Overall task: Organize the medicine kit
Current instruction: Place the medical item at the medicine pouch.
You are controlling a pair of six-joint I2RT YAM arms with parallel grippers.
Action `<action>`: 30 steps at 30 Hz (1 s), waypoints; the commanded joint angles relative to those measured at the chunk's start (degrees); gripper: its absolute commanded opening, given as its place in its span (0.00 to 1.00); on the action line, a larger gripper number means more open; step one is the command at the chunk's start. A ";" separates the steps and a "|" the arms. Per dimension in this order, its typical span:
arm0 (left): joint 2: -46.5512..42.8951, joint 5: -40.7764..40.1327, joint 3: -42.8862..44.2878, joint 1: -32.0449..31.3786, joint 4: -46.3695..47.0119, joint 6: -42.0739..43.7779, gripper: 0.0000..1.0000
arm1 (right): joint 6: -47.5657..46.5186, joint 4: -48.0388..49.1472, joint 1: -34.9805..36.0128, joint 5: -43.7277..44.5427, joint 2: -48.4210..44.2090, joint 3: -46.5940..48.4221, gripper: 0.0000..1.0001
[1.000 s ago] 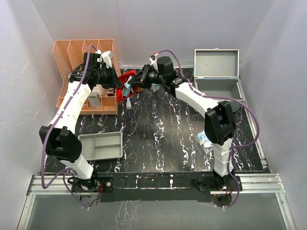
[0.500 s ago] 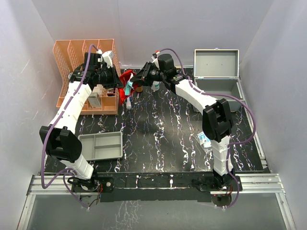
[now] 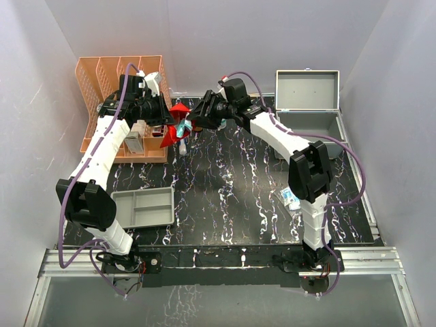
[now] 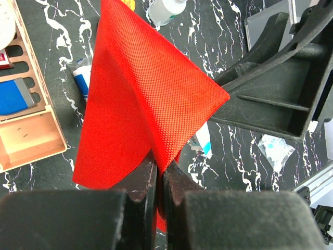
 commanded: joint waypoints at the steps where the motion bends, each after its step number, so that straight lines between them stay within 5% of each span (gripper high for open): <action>1: -0.92 1.73 1.53 -0.11 0.23 -0.42 0.00 | -4.82 -6.75 -0.18 3.76 -5.50 4.96 0.44; 5: -0.58 1.90 1.62 -0.11 0.40 -0.55 0.00 | -7.35 -13.12 -0.03 5.25 -5.77 7.44 0.38; 11: -0.56 2.08 1.62 -0.11 0.41 -0.65 0.00 | -8.27 -14.67 0.38 5.90 -5.72 8.01 0.07; 14: -0.73 2.00 1.62 -0.11 0.45 -0.60 0.00 | -7.98 -13.97 0.73 5.56 -5.24 8.04 0.00; 19: -1.06 1.78 1.49 -0.07 0.41 -0.60 0.00 | -8.11 -15.13 1.21 5.77 -3.91 10.23 0.00; 23: -1.03 1.90 1.48 -0.11 0.52 -0.67 0.00 | -8.49 -18.35 1.23 7.59 -4.23 11.55 0.21; 30: -1.02 1.99 1.44 -0.11 0.70 -0.87 0.00 | -13.71 -26.20 0.90 15.02 -7.79 11.65 0.32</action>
